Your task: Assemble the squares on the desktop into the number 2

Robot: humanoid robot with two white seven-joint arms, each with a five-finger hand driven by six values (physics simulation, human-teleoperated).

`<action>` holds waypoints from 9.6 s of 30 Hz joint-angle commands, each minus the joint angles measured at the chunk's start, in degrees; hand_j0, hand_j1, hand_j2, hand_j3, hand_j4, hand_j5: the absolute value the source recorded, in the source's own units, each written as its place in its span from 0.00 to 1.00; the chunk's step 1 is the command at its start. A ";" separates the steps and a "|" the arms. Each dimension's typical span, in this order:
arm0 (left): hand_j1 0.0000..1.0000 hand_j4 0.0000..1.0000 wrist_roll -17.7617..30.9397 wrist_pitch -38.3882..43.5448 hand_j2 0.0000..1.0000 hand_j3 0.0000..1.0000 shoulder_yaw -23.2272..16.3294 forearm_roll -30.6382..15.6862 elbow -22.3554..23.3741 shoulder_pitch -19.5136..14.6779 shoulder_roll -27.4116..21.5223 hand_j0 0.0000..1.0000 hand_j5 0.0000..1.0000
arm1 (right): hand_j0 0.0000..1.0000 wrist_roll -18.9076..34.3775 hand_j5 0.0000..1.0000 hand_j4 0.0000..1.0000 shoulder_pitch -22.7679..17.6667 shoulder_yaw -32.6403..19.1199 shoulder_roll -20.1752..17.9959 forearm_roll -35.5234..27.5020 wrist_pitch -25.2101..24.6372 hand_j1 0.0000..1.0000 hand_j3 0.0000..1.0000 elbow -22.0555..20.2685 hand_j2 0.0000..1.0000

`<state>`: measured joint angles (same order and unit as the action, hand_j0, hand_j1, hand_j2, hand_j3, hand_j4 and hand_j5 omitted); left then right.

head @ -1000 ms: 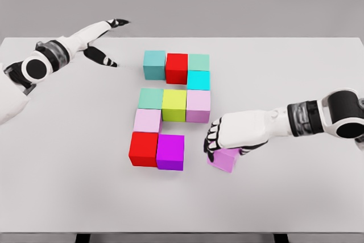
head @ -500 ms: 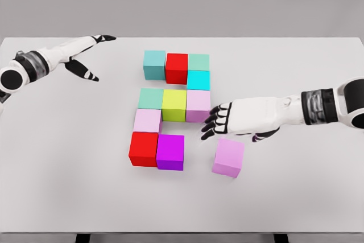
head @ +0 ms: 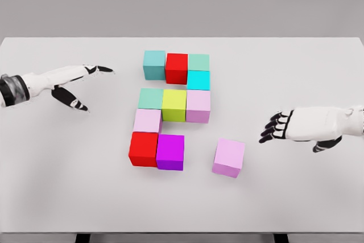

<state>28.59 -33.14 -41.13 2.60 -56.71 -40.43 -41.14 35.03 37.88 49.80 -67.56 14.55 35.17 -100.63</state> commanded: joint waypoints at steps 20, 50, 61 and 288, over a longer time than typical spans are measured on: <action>1.00 1.00 6.41 -1.86 1.00 1.00 7.46 1.18 3.19 -0.44 -0.08 1.00 1.00 | 1.00 -0.03 1.00 1.00 -1.76 1.26 7.27 1.10 -0.17 1.00 1.00 -0.09 1.00; 1.00 1.00 6.41 -1.86 1.00 1.00 8.17 1.18 3.18 0.00 0.10 1.00 1.00 | 1.00 -0.03 1.00 1.00 2.19 5.66 9.37 0.57 -0.17 1.00 1.00 -0.27 1.00; 1.00 1.00 6.41 -1.86 1.00 1.00 8.17 1.18 2.92 0.09 0.80 1.00 1.00 | 1.00 -0.03 1.00 1.00 6.06 9.96 13.07 0.57 -0.17 1.00 1.00 -0.27 1.00; 0.55 0.55 1.91 16.61 0.55 0.55 -8.09 6.71 12.06 -17.75 23.92 0.55 0.55 | 1.00 -0.03 1.00 1.00 6.33 -6.91 9.55 -10.59 -0.17 1.00 1.00 12.74 1.00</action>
<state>30.55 -15.65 -49.34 9.61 -44.63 -58.18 -17.19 35.02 44.21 42.94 -57.91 4.30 35.16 -87.88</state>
